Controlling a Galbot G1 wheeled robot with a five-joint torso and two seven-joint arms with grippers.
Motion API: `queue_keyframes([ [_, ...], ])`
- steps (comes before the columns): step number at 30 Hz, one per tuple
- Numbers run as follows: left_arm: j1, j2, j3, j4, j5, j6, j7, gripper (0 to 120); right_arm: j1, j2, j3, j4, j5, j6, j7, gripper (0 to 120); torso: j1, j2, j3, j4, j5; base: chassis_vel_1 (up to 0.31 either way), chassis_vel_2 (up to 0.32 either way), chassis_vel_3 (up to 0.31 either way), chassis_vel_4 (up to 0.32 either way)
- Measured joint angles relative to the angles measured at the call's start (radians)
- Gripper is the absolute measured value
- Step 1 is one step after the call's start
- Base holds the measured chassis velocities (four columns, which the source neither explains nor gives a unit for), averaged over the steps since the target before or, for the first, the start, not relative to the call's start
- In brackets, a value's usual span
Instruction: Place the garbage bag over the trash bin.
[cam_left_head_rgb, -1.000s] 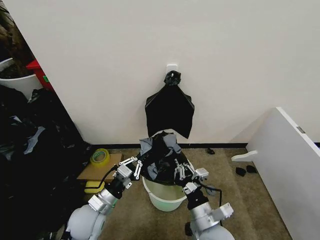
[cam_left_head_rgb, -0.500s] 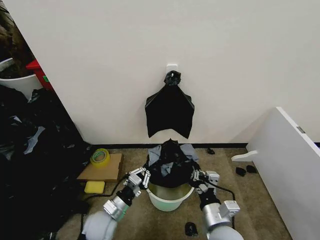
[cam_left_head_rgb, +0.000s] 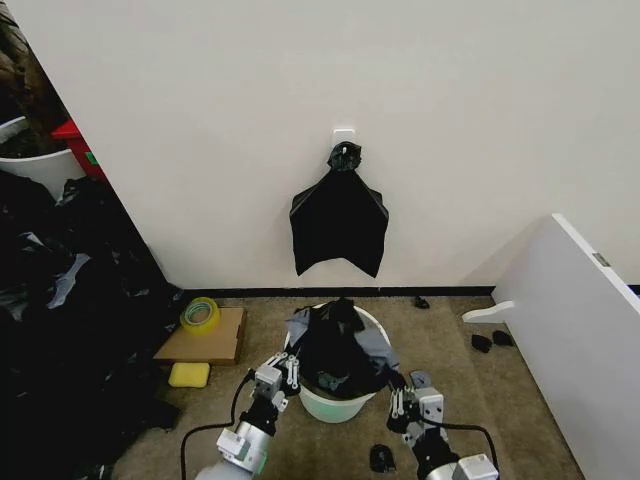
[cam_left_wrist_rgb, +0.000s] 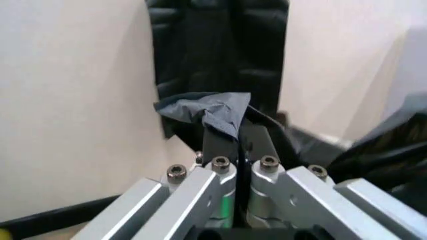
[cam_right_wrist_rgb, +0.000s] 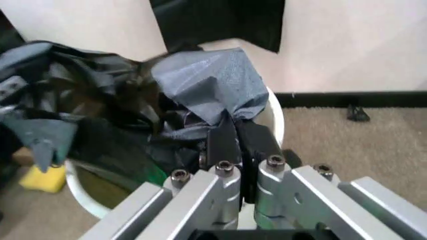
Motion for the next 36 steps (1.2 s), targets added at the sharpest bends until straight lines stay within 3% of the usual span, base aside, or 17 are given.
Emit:
queue_keyframes([
  [3, 0.036, 0.022, -0.007, -0.049, 0.083, 0.074, -0.066, 0, 0.008, -0.009, -0.016, 0.030, 0.051, -0.086, 0.061, 0, 0.000, 0.000, 0.000, 0.0000, 0.0000, 0.000, 0.000, 0.000, 0.000],
  [4, 0.036, 0.022, -0.007, -0.049, 0.083, 0.074, -0.066, 0, 0.008, -0.009, -0.016, 0.030, 0.051, -0.086, 0.061, 0, 0.000, 0.000, 0.000, 0.0000, 0.0000, 0.000, 0.000, 0.000, 0.000],
  [7, 0.061, 0.049, -0.004, -0.096, 0.109, 0.203, -0.126, 0, 0.013, -0.031, -0.031, 0.077, 0.138, -0.201, 0.133, 0, 0.000, 0.000, 0.000, 0.0000, 0.0000, 0.000, 0.000, 0.000, 0.000],
  [10, 0.077, 0.065, -0.004, -0.117, 0.114, 0.256, -0.132, 0, 0.019, -0.041, -0.036, 0.094, 0.166, -0.238, 0.154, 0, 0.000, 0.000, 0.000, 0.0000, -0.0003, 0.000, 0.000, 0.000, 0.000],
  [17, 0.129, 0.118, 0.005, -0.164, 0.141, 0.315, -0.130, 0, 0.010, -0.080, -0.059, 0.124, 0.146, -0.262, 0.132, 0, 0.000, 0.000, 0.000, 0.0000, -0.0002, 0.000, 0.000, 0.000, 0.000],
  [24, 0.140, 0.170, 0.005, -0.173, 0.168, 0.413, -0.170, 0, 0.007, -0.119, -0.077, 0.127, 0.157, -0.356, 0.155, 0, 0.000, 0.000, 0.000, 0.0000, 0.0000, 0.000, 0.000, 0.000, 0.000],
  [32, 0.083, 0.185, 0.037, -0.150, 0.060, 0.514, -0.199, 0, 0.050, -0.111, -0.086, 0.094, 0.173, -0.404, 0.189, 0, 0.000, 0.000, 0.000, 0.0000, -0.0001, 0.000, 0.000, 0.000, 0.000],
  [36, 0.027, 0.237, 0.036, -0.138, -0.054, 0.578, -0.101, 0, 0.087, -0.120, -0.086, 0.045, 0.133, -0.396, 0.163, 0, 0.000, 0.000, 0.000, 0.0000, 0.0000, 0.000, 0.000, 0.000, 0.000],
])
